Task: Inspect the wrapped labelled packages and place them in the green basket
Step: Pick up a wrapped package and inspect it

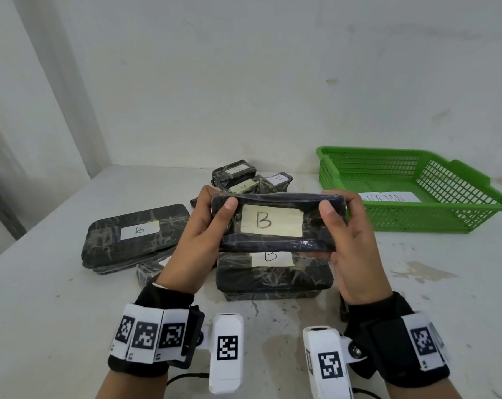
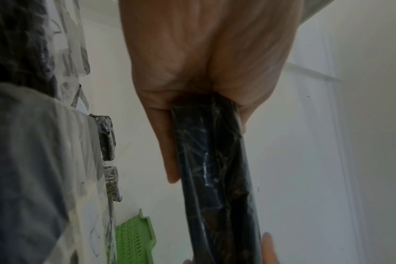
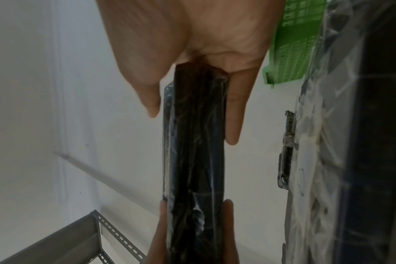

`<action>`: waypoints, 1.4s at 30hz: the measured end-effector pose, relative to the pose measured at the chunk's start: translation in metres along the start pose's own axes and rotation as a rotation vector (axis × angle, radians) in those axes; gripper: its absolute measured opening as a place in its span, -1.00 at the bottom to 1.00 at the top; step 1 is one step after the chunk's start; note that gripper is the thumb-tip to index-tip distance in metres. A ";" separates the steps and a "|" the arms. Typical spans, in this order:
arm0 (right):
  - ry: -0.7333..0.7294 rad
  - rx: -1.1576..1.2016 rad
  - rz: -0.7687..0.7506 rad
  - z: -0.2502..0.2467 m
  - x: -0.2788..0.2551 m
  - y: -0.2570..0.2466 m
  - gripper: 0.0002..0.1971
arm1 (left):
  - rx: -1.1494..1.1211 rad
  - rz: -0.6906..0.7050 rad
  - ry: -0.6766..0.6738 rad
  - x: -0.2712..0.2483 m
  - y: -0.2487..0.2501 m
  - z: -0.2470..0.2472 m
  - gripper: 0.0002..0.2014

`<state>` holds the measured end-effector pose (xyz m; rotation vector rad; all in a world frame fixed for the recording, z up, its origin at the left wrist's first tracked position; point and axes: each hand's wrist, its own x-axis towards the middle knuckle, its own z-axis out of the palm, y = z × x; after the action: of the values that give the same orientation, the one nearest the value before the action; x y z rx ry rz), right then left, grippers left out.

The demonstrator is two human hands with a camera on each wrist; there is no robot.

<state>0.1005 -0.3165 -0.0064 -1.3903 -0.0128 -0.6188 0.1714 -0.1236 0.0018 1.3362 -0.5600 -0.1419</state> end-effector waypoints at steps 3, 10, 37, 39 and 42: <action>0.040 -0.058 -0.050 -0.001 0.001 0.001 -0.59 | -0.043 -0.019 -0.043 -0.002 0.001 0.001 -0.62; 0.022 -0.114 -0.082 0.004 -0.002 0.000 -0.56 | 0.013 0.006 0.050 -0.002 -0.002 0.003 -0.73; -0.045 -0.046 -0.244 0.000 -0.003 -0.001 -0.60 | 0.030 -0.013 0.081 -0.001 -0.005 0.001 -0.23; -0.077 -0.082 -0.259 0.000 -0.004 -0.006 -0.46 | 0.034 -0.085 0.095 0.001 -0.007 0.001 -0.18; -0.132 -0.069 -0.176 0.002 -0.005 -0.009 -0.16 | -0.059 -0.065 0.152 0.000 -0.008 0.003 -0.45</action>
<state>0.0930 -0.3134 0.0005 -1.5058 -0.2229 -0.6772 0.1716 -0.1284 -0.0053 1.2962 -0.3816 -0.1080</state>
